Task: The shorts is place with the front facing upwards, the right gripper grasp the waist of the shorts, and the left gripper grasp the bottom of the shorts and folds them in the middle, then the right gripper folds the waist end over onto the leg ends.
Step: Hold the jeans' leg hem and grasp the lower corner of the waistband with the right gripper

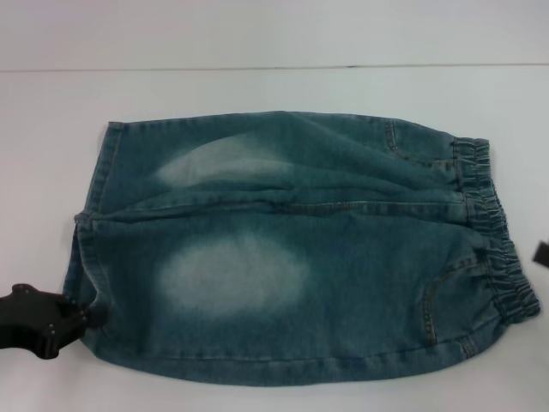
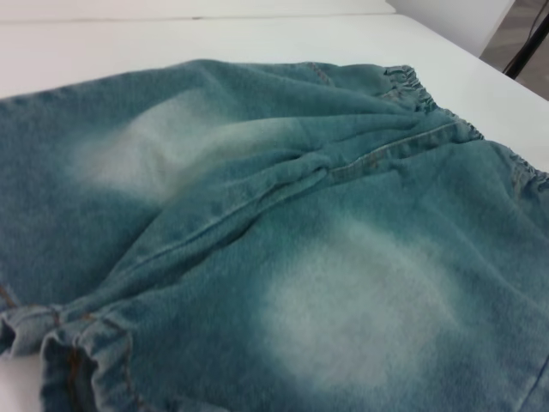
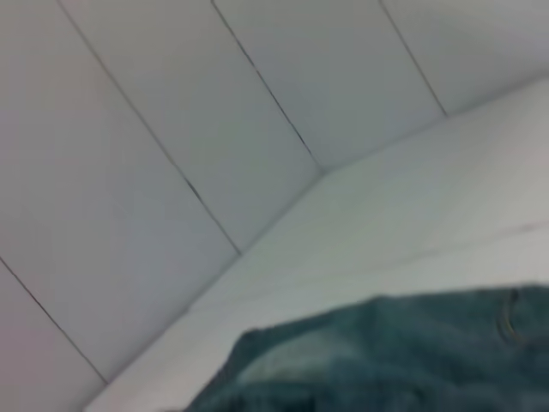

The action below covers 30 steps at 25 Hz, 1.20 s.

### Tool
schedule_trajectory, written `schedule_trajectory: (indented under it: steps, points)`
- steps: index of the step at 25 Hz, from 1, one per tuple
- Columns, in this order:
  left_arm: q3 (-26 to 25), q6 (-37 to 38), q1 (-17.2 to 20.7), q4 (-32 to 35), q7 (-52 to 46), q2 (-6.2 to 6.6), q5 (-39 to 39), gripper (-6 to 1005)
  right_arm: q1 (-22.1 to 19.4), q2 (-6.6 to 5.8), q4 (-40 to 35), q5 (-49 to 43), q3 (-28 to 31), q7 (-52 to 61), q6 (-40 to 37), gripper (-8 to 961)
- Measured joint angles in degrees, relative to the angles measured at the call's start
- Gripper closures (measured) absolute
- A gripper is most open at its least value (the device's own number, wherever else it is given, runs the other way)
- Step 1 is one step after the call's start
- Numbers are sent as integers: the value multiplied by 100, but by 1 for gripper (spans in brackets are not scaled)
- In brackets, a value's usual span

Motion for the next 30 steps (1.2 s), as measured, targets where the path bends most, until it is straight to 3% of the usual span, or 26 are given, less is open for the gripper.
schedule_trajectory:
  steps: [4,7,17,22,30]
  points:
    - [-3,3,-11,63,5,-17,-9,958,-77,-202,-117,-680,30,497,-1,32]
    - [45,-6,-13,115,41,-38,-13,957,-110,-237,-232,-1082,45,552,-24,33]
    - [164,-16,-44,151,23,-44,-60,958,-77,-139,-263,-1256,94,462,579,36]
    - [165,8,-47,151,25,-40,-175,957,-3,-37,-308,-1252,125,321,617,37]
    - [165,-7,-17,151,19,-34,-196,957,102,1,-313,-1250,96,306,716,39]
